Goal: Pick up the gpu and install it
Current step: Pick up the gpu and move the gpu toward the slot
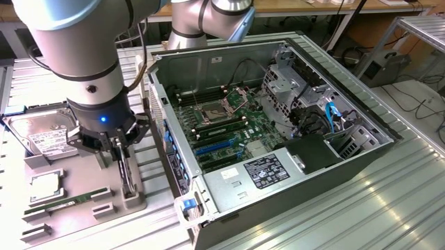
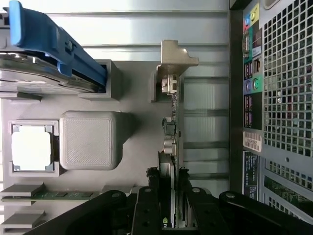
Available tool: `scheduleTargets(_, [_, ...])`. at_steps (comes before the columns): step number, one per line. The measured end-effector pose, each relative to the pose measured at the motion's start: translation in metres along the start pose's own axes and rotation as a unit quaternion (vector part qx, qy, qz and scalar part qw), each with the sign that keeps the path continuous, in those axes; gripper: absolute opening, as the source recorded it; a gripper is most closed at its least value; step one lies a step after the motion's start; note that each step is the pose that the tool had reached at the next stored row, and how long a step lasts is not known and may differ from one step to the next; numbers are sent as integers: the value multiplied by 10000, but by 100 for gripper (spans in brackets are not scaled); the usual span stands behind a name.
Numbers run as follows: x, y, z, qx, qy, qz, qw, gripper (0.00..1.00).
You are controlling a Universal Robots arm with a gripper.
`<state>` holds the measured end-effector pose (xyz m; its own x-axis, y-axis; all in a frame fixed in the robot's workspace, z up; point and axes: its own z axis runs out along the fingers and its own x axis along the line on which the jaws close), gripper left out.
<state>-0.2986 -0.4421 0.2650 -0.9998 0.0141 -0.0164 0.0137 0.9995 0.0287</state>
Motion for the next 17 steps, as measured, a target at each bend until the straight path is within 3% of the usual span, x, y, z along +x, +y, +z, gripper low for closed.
scheduleTargets(17, [-31, -6, -879, -9, 0, -11, 10000, 26])
